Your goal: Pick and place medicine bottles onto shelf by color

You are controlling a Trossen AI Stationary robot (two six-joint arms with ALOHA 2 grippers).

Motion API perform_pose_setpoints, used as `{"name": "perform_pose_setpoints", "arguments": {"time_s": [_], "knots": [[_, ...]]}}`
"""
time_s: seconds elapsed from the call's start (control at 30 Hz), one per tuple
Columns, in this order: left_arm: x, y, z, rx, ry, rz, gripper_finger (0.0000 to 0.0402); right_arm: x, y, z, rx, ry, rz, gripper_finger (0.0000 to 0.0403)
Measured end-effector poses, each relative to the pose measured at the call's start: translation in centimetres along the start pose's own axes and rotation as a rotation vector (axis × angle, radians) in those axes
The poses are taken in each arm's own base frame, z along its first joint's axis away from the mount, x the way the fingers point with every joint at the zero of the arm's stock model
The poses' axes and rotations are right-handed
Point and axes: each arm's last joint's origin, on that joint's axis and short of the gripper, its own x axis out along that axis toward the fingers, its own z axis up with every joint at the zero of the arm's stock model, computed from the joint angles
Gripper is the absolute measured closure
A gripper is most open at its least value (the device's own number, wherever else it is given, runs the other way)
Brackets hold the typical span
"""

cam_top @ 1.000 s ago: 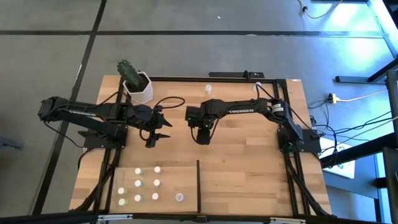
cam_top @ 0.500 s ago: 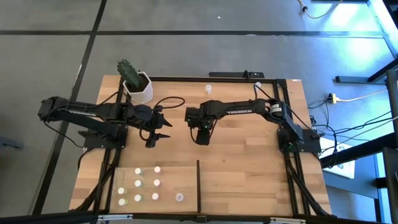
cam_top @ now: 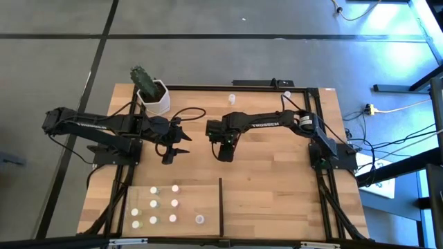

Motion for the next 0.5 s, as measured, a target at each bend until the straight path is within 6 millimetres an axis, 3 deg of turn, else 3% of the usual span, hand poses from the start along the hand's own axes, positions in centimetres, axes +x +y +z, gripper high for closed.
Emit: {"name": "perform_pose_setpoints", "arguments": {"time_s": [0.5], "knots": [[0.00,0.00,0.00,0.000,0.000,0.000,0.0176,-0.02,-0.01,0.03,0.007,-0.003,0.000,0.0269]]}}
